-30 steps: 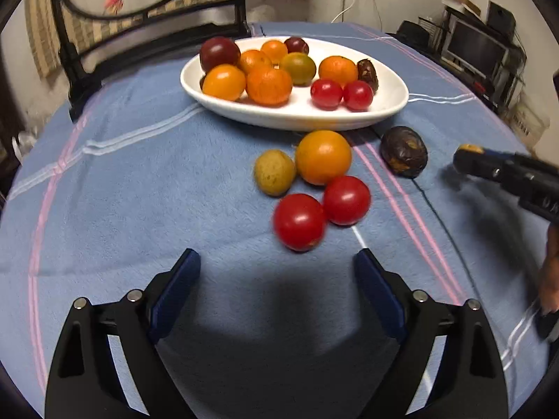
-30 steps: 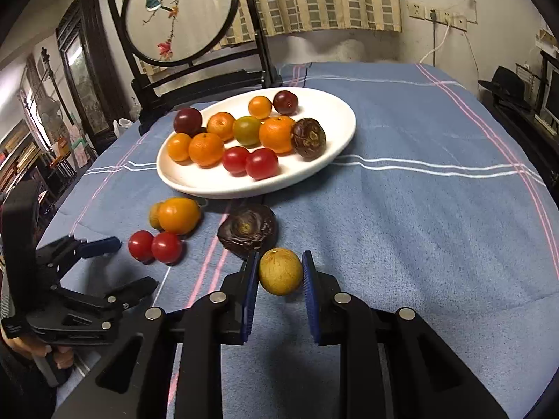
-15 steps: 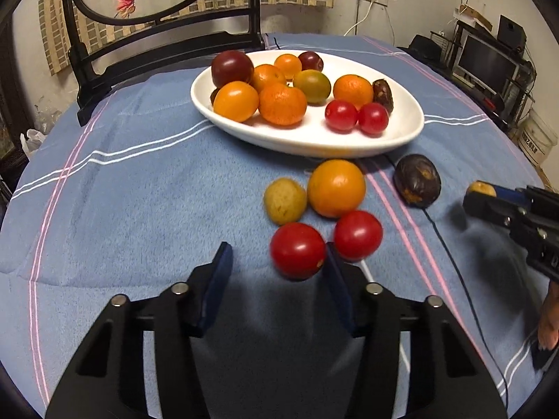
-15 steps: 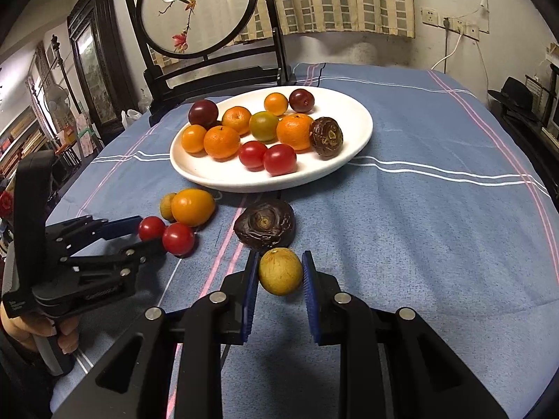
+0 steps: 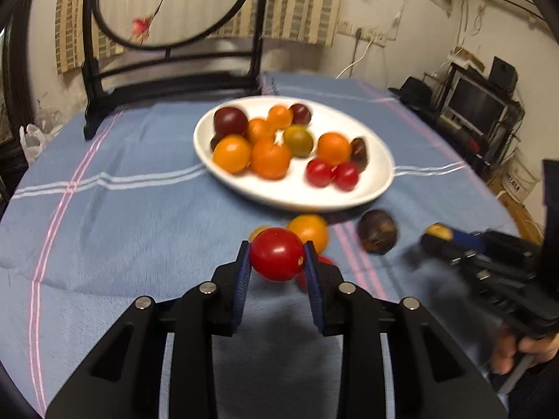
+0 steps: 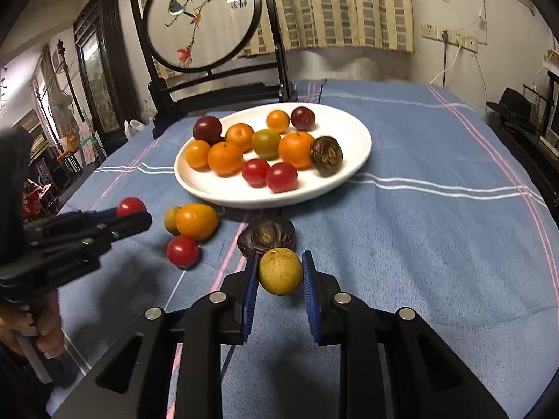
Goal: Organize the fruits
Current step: 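Grasp a small yellow fruit with the right tool while the left grasps a red cherry tomato, then carry the yellow fruit and red tomato onto the white plate and open both tools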
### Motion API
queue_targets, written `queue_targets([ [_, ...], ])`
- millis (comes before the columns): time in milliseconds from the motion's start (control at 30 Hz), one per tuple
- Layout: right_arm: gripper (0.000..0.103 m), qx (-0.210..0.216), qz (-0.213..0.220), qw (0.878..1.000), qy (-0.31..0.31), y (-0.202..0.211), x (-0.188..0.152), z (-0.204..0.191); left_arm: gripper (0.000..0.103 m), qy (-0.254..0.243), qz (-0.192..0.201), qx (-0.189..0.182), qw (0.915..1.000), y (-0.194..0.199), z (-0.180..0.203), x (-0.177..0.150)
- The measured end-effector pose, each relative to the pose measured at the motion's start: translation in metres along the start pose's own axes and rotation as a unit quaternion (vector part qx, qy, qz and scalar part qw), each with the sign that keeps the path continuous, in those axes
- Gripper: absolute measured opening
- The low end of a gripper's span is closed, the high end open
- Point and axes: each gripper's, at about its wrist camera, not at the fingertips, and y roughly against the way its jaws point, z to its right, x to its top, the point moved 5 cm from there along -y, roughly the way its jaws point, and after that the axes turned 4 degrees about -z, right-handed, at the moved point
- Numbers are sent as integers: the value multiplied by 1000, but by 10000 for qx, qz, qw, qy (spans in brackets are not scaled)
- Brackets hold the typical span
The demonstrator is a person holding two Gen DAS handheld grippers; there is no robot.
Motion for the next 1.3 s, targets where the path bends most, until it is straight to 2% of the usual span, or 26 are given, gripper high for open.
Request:
queue_targets([
  [267, 25, 20, 342, 9994, 56, 12, 12, -4, 29, -160, 76, -153, 9997, 12, 19, 37],
  [367, 25, -255, 329, 9988, 262, 8, 26, -2, 29, -205, 36, -74, 9998, 6, 22, 51],
  [467, 25, -279, 323, 9981, 443, 0, 47, 0, 29, -290, -14, -34, 9996, -5, 26, 64],
  [600, 25, -133, 360, 9986, 353, -10, 75, 5, 29, -78, -224, -130, 9996, -29, 21, 75],
  [833, 25, 167, 346, 9992, 59, -31, 110, 11, 29, 37, -523, -87, 9986, -61, 21, 76],
  [933, 25, 165, 287, 9994, 43, -42, 117, 11, 29, 57, -589, -29, 9982, -69, 20, 76],
  [1300, 26, 292, -200, 9994, -11, -89, 123, 0, 30, 52, -832, 20, 9965, -92, 17, 72],
])
